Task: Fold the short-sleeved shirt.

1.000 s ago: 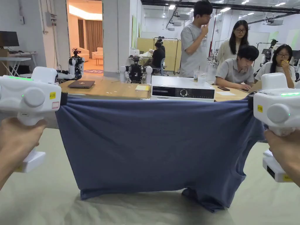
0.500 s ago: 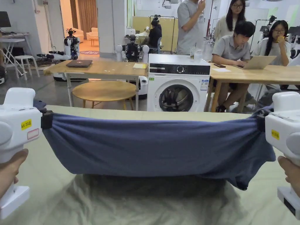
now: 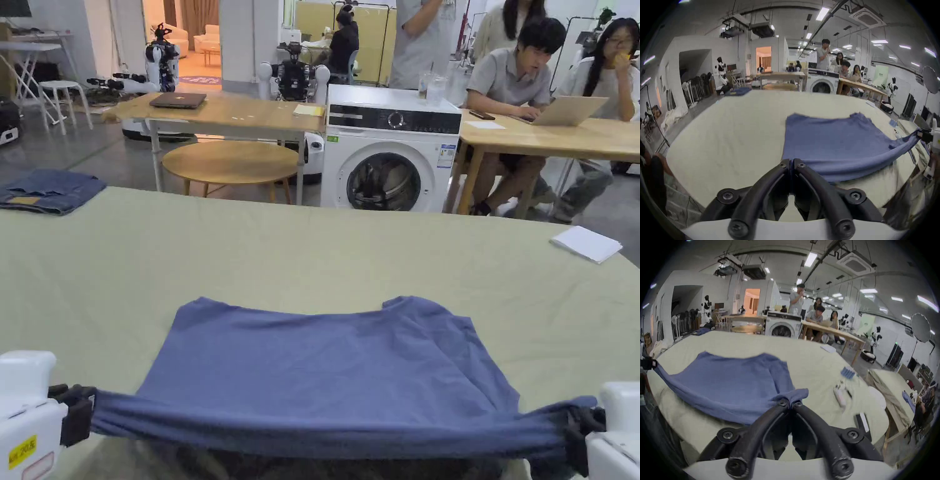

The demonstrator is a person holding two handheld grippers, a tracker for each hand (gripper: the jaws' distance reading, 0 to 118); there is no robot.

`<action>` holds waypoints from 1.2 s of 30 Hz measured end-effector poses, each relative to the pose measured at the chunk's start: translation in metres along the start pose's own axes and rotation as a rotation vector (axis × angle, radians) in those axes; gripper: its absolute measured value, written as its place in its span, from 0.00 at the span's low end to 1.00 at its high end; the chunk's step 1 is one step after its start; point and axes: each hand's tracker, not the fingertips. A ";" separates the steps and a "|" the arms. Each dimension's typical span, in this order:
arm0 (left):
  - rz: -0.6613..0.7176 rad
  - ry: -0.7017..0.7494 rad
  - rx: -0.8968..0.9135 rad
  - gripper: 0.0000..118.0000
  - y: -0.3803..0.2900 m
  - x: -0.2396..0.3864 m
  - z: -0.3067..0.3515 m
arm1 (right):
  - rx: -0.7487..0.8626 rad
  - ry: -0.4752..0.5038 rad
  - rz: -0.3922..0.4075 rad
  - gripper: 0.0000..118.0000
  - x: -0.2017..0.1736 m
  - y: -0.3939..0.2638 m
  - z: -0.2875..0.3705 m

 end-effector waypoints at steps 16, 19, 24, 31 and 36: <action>-0.009 -0.004 -0.366 0.00 -0.085 -0.018 -0.076 | -0.404 0.059 0.110 0.05 -0.012 -0.106 -0.077; 0.032 -0.010 -0.359 0.09 -0.083 -0.021 -0.071 | -0.406 0.027 0.110 0.31 -0.014 -0.096 -0.076; 0.077 0.043 -0.221 0.33 -0.067 -0.020 -0.049 | -0.287 0.015 0.029 0.53 -0.010 -0.067 -0.054; 0.084 -0.039 -0.024 0.33 -0.035 0.010 -0.038 | -0.048 0.097 -0.151 0.53 -0.031 -0.027 -0.045; 0.026 -0.062 0.157 0.33 -0.022 0.047 -0.028 | 0.151 0.136 -0.188 0.50 -0.069 -0.010 -0.032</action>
